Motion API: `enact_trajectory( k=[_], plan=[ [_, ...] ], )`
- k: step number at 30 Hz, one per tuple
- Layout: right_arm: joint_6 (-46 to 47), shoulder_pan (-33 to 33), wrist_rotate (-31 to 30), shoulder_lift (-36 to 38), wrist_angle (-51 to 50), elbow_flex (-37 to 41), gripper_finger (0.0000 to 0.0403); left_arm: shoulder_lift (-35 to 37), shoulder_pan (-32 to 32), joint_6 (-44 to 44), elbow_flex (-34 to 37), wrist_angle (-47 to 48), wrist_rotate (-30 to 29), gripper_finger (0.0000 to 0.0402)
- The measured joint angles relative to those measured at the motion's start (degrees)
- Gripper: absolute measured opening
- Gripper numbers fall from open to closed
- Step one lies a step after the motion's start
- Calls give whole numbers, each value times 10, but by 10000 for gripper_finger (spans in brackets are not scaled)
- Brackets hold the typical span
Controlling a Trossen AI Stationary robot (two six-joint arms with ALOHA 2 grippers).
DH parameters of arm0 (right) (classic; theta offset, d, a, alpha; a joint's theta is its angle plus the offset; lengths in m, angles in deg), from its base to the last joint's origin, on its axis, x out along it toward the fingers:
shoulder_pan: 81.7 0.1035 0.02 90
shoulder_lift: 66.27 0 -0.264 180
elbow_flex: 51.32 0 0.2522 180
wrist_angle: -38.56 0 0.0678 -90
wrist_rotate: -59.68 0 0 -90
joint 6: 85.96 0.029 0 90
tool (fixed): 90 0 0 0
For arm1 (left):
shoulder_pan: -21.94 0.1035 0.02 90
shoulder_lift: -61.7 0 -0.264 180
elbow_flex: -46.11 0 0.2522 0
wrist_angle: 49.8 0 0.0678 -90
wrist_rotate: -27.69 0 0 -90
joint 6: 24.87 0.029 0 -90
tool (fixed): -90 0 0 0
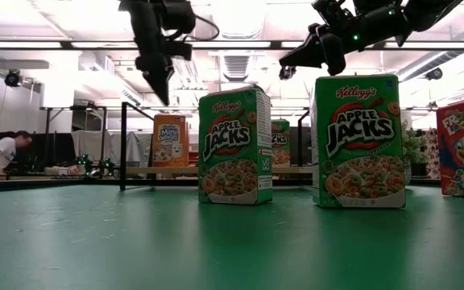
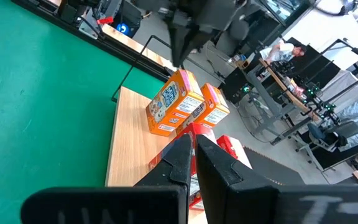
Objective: Stack cereal on shelf
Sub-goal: Put the left orange cereal box on the shelf aligned with the other orange cereal box
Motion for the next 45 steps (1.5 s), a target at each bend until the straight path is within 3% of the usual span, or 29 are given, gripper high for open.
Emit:
enact_trajectory(
  k=[7,14,45],
  plan=[
    [-3,0,0,0,2,0,13,-3,2,-7,40,-17,-9,0],
    [-4,0,0,0,4,0,13,-10,3,-8,54,-22,-74,0],
    [-4,0,0,0,4,0,13,-10,4,-9,54,-36,-82,0]
  ],
)
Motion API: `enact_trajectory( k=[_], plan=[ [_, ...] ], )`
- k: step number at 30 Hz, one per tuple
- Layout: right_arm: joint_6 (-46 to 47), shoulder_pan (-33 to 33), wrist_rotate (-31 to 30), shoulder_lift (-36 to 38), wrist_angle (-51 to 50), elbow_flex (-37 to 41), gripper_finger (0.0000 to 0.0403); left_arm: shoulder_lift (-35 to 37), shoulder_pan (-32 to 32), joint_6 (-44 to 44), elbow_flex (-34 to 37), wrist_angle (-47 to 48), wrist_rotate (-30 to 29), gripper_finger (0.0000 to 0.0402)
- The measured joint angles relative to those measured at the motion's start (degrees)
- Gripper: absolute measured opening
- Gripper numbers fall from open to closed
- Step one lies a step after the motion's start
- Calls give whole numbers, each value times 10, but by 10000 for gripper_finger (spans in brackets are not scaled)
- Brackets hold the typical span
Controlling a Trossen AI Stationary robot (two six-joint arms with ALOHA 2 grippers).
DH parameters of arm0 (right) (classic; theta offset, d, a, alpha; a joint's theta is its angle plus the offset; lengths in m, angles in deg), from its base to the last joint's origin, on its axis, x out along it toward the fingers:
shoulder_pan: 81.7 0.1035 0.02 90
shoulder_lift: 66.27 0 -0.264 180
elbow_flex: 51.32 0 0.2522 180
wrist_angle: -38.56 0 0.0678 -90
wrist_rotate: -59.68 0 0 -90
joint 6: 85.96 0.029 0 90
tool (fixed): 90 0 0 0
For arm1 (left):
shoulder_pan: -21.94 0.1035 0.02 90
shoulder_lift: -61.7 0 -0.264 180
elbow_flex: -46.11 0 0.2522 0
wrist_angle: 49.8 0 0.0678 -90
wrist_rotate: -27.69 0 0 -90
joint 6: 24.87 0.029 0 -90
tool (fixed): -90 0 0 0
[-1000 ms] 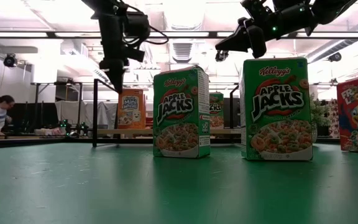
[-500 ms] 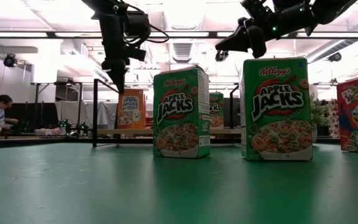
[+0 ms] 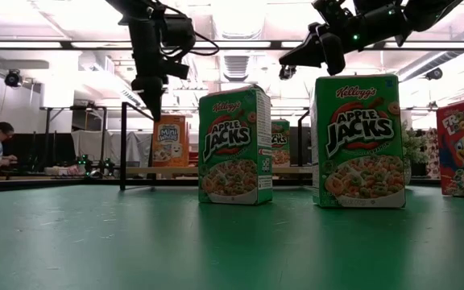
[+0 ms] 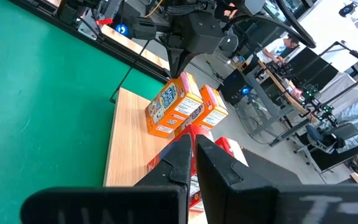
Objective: Stack cereal on shelf
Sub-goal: Put the left orange cereal box on the shelf aligned with the other orange cereal box, then put the right green cereal box on the shelf aligned with the other green cereal box
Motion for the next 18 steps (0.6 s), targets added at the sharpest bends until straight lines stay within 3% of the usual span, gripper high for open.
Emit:
enact_trajectory(
  k=[10,18],
  plan=[
    [0,0,0,0,0,0,13,8,-20,-44,-13,3,7,0],
    [27,0,0,0,3,0,13,80,-112,-79,0,-74,89,0]
  ],
)
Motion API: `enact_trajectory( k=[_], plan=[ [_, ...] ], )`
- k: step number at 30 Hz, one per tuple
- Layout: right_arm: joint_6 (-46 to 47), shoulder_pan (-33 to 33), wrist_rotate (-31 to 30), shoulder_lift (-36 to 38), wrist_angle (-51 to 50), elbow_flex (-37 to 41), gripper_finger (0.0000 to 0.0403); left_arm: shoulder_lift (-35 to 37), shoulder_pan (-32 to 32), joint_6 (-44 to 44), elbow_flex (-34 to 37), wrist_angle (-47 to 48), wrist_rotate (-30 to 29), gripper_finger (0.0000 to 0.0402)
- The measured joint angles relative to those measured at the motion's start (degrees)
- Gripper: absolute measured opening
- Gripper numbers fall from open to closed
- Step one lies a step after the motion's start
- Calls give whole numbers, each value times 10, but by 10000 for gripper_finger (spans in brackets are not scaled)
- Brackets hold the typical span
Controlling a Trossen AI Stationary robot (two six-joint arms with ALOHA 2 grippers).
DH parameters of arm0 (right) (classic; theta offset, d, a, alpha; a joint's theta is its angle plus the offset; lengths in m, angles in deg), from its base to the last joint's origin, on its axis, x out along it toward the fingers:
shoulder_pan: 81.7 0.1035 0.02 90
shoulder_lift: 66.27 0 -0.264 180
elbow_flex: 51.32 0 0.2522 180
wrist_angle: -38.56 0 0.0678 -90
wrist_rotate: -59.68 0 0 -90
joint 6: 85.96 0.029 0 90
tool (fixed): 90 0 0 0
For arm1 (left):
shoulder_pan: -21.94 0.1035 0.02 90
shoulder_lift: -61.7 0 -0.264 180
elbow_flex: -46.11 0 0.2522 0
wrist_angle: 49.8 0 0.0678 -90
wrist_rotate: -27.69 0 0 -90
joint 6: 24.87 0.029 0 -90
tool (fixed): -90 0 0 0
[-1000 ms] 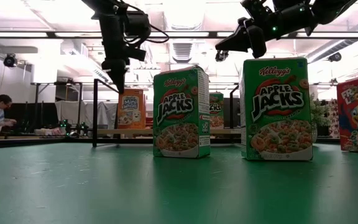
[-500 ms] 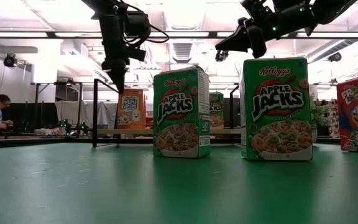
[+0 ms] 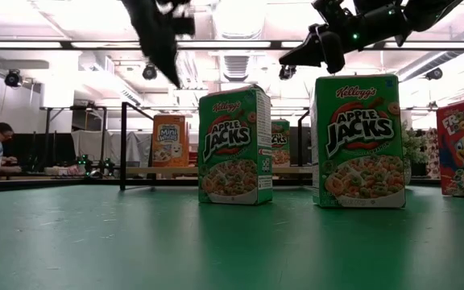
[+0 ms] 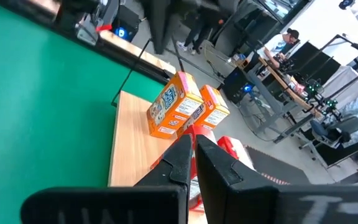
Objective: Stack cereal on shelf
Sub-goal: Put the right green cereal box on the shelf aligned with the other green cereal box
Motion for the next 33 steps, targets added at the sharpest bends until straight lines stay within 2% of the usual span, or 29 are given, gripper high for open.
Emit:
enact_trajectory(
  k=[4,8,13,24,30,33],
  plan=[
    [61,0,2,0,18,0,13,48,-73,-10,56,-100,12,0],
    [124,2,47,0,15,0,13,99,-138,0,130,-190,13,0],
    [194,27,61,0,-18,-17,13,156,-192,5,226,-323,13,0],
    [305,140,61,0,-278,-147,13,214,-208,0,390,-526,12,0],
    [405,208,47,0,-393,-196,13,212,-208,-31,408,-544,13,0],
    [424,262,-15,0,-399,-200,13,210,-208,-45,409,-545,13,0]
  ],
)
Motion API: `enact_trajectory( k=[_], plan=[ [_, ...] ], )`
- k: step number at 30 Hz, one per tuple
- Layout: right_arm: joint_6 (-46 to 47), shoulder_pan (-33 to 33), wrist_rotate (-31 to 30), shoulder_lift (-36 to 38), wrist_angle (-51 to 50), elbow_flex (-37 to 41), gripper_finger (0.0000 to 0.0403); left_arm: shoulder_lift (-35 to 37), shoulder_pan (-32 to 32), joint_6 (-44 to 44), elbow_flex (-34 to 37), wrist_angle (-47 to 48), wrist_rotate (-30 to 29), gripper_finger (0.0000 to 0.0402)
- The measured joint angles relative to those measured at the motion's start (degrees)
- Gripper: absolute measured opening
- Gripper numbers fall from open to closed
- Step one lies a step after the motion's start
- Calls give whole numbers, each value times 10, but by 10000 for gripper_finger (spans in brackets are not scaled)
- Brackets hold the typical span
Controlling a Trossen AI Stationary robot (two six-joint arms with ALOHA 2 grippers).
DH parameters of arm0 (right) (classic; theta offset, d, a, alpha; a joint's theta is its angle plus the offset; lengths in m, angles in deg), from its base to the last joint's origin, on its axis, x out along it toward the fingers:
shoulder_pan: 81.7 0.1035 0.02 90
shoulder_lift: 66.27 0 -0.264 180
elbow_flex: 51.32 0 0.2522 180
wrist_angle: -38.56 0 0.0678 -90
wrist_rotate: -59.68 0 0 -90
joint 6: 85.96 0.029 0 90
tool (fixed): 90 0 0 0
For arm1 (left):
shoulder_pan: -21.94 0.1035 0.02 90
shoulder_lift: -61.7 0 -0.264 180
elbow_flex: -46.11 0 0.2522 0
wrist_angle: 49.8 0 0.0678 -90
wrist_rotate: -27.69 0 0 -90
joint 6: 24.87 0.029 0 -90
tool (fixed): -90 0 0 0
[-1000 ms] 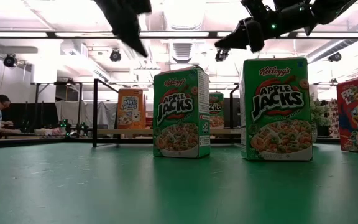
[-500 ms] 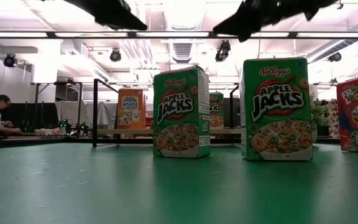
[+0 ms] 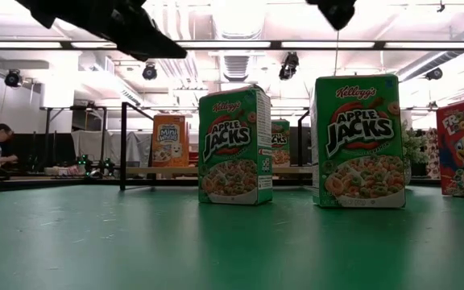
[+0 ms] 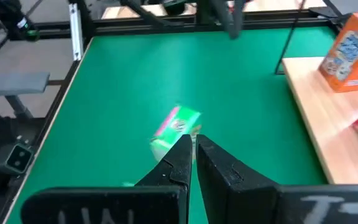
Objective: Stack cereal on shelf
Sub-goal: Put the right green cereal box on the shelf aligned with the other green cereal box
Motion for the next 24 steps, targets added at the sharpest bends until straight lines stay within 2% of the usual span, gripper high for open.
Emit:
enact_trajectory(
  k=[6,10,24],
  plan=[
    [50,71,-61,-10,-28,1,13,-2,0,-16,0,-4,5,0],
    [84,96,-69,-30,-48,3,13,-3,0,-21,0,-10,5,0],
    [93,121,-95,-125,-105,-1,13,-3,0,-7,-14,-10,5,0]
  ],
)
